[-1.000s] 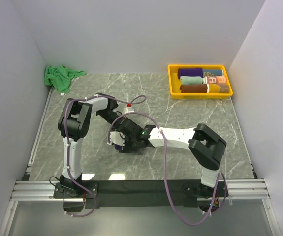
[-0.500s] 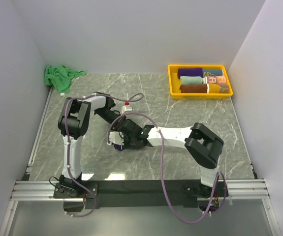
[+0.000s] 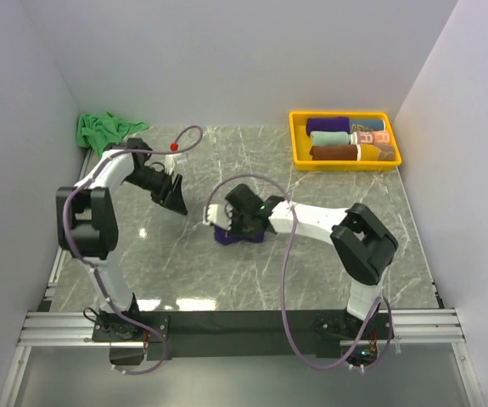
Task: Roll the towels
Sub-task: Place the rolled towel into the container
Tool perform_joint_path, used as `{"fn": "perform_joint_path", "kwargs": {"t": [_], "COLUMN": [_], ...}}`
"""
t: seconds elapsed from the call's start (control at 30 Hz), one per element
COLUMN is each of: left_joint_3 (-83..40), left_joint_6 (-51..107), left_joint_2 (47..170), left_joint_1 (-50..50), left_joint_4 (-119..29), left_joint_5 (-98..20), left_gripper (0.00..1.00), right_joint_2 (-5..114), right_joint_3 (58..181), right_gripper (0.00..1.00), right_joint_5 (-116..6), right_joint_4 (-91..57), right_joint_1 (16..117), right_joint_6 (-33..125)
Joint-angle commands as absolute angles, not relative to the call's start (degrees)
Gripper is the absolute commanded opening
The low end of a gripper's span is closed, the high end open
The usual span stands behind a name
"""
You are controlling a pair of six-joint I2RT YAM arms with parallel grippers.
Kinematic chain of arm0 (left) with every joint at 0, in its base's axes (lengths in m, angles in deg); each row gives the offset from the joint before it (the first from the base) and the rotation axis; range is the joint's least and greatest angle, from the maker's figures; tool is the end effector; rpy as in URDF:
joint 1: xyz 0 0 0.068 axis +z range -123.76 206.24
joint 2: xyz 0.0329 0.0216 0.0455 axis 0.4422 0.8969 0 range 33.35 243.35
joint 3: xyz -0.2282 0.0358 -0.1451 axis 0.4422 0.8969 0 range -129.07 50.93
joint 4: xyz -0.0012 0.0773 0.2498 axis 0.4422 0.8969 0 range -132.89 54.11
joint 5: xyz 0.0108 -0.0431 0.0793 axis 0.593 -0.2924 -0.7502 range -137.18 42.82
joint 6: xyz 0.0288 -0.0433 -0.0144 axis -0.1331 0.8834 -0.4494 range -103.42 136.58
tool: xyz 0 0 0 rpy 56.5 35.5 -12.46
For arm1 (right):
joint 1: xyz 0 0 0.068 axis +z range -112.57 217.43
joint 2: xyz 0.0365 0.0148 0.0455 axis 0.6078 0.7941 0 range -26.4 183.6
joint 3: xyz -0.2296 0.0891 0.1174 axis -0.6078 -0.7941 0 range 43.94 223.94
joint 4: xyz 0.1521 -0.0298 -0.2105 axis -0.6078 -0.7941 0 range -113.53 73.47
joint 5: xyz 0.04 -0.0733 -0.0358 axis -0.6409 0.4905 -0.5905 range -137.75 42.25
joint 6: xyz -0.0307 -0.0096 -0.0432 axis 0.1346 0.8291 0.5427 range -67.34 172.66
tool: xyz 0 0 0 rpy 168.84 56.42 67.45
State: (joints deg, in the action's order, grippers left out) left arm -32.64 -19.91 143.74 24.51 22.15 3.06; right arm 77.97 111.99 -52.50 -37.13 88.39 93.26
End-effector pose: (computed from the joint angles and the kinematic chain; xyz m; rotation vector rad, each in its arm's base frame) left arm 0.3535 -0.0380 0.2071 0.8507 2.5167 -1.2016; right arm 0.2358 0.2956 0.1808 -1.8628 1.7685 0.1750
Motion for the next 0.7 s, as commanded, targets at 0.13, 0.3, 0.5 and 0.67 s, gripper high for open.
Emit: {"fn": "perform_joint_path", "kwargs": {"t": [0.13,0.3,0.5,0.67], "left_joint_3": [-31.6,-29.5,-27.4,-26.7], "left_joint_6": [-13.6,-6.8,-1.5,0.7], "left_joint_2": [131.2,125.1,116.0,111.9], "left_joint_1": [23.3,23.3,23.3,23.3], "left_joint_4": [16.3,10.8,5.9,4.7], "left_joint_5": [1.3,-0.6,-2.1,-4.5], "left_gripper": [0.74,0.99,1.0,0.99], "right_joint_2": [70.8,70.4,76.1,86.0], "right_joint_3": [117.0,122.5,132.5,143.3], "right_gripper": [0.0,0.0,0.0,0.0], "right_joint_5": [-49.1,-49.2,-50.6,-50.2], "right_joint_4": [-42.4,-41.8,-33.8,-22.4], "right_joint_1": [77.4,65.4,53.1,44.4], "right_joint_6": [97.6,102.3,110.5,115.0]}}
